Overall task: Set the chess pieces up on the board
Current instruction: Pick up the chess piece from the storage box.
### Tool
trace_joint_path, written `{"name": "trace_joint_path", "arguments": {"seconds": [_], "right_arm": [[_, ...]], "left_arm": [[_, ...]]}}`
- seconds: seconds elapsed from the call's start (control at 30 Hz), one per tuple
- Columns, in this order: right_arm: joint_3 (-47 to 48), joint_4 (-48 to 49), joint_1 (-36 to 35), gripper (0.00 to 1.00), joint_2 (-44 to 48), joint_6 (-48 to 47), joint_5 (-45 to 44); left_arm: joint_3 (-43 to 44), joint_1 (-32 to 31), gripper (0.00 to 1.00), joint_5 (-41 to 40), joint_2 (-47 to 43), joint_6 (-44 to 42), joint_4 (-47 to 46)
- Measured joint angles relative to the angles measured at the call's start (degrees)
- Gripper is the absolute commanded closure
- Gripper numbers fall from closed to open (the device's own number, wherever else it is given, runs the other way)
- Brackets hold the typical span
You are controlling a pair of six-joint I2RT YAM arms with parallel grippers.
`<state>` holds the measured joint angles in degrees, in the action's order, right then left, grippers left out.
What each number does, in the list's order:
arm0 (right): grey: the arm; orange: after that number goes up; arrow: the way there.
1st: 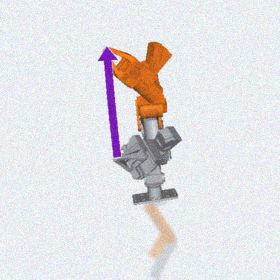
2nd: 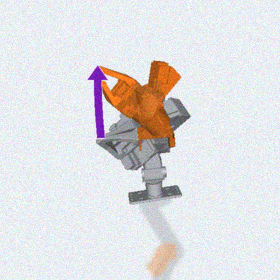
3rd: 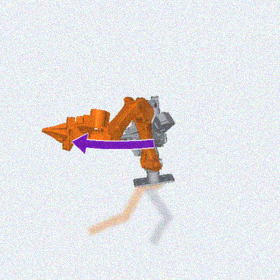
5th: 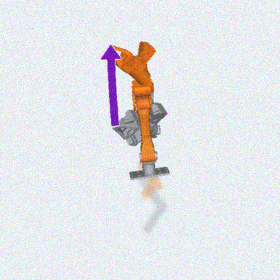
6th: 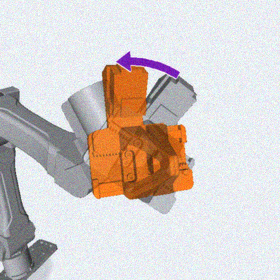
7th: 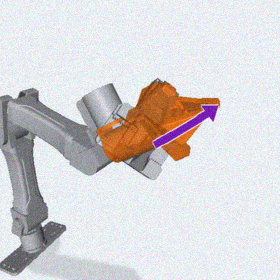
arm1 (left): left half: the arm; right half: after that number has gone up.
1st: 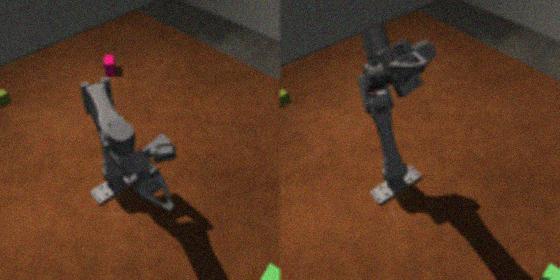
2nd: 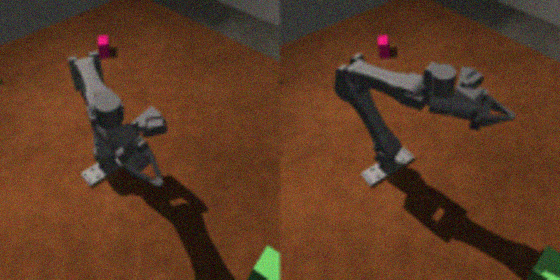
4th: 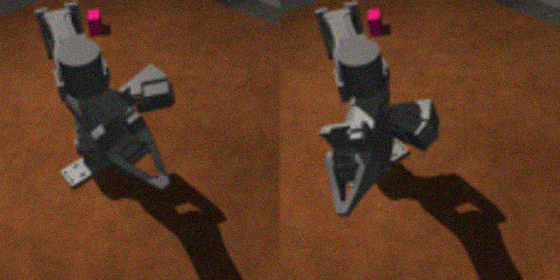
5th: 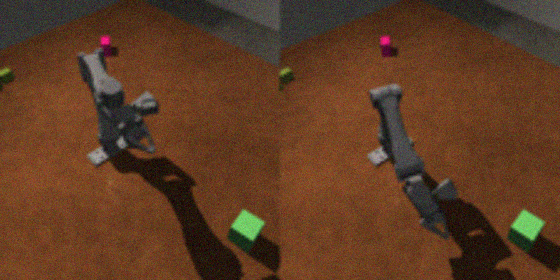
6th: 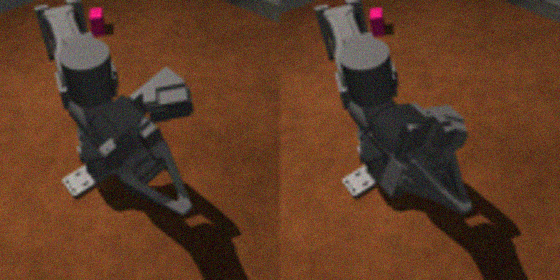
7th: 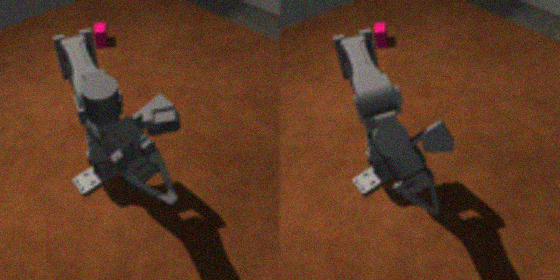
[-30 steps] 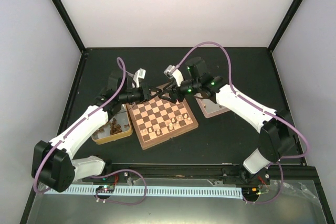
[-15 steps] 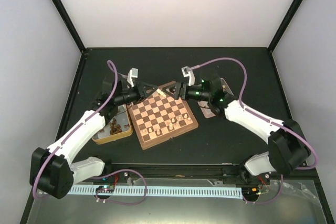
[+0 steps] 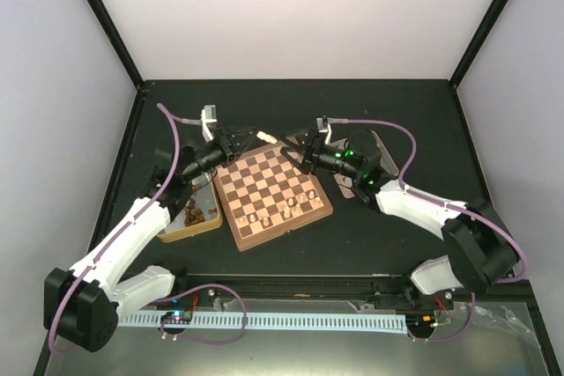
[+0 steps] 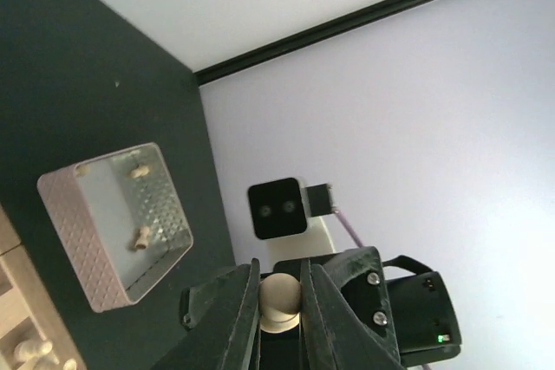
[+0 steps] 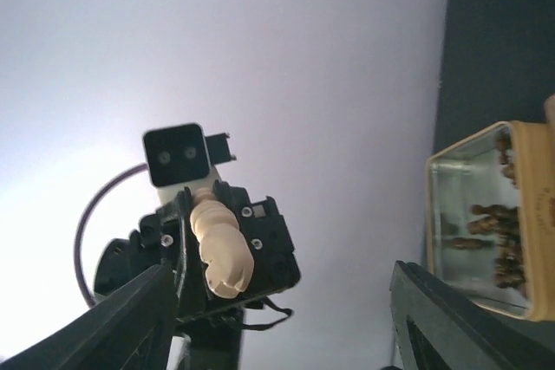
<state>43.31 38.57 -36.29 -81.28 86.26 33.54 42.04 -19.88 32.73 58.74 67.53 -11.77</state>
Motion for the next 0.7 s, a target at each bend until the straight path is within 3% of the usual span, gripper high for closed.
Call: {"name": "trace_joint_path", "arguments": {"seconds": [0.27,0.7], "right_arm": [[0.5,13.6,-0.9,0.45,-4.0,13.7,0.0],[3.3,24.4,-3.0,0.84,-9.2,24.2,-0.8]], "left_arm": [[-1.6,0.0,0.98,-0.4,-1.9,-0.5,-5.5],[-1.8,0.0,0.98,-1.2,-2.1,-1.0,-7.4]]}}
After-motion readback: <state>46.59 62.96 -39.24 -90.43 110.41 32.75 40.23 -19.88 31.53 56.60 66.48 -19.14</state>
